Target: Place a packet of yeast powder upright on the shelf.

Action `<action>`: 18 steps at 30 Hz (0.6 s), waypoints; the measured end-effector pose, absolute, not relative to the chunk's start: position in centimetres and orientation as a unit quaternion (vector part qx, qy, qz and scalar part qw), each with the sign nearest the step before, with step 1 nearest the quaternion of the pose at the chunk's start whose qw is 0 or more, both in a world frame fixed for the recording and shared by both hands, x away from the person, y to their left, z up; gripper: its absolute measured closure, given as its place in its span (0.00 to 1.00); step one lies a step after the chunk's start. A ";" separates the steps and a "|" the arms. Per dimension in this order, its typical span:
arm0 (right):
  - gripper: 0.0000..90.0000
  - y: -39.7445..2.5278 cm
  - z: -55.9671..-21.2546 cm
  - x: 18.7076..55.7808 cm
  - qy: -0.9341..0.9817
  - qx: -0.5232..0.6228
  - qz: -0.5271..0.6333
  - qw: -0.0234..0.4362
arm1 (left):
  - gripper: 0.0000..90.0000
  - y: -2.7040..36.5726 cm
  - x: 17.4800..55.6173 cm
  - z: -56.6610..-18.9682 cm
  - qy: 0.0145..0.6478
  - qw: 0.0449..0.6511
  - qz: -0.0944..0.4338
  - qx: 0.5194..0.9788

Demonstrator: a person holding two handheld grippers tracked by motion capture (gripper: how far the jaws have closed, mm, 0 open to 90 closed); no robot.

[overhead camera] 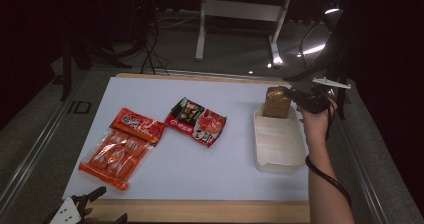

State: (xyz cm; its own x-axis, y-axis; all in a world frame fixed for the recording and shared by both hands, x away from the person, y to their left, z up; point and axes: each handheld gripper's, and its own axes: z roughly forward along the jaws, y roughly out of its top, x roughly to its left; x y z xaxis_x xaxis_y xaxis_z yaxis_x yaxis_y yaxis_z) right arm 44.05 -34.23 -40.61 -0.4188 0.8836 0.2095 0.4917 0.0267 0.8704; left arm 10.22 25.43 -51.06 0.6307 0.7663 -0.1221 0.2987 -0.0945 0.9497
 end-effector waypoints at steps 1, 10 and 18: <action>0.71 -34.2 -40.4 43.9 0.688 0.499 0.487 0.203 | 0.00 25.3 10.3 -51.1 0.374 0.559 0.207 0.711; 0.57 -34.0 -38.7 41.9 0.680 0.487 0.507 0.208 | 0.00 24.6 11.5 -51.0 0.358 0.565 0.192 0.718; 0.42 -32.9 -37.3 38.8 0.685 0.462 0.521 0.216 | 0.00 23.6 12.7 -51.0 0.338 0.562 0.188 0.731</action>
State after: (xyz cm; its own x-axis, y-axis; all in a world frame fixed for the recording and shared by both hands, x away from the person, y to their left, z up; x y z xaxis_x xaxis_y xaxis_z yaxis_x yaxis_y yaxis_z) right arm 38.81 -32.90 -37.30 -0.4797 0.8577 0.1852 0.4073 0.0307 0.9128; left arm 12.66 23.64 -51.00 0.7012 0.7053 -0.1042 0.2825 -0.1407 0.9489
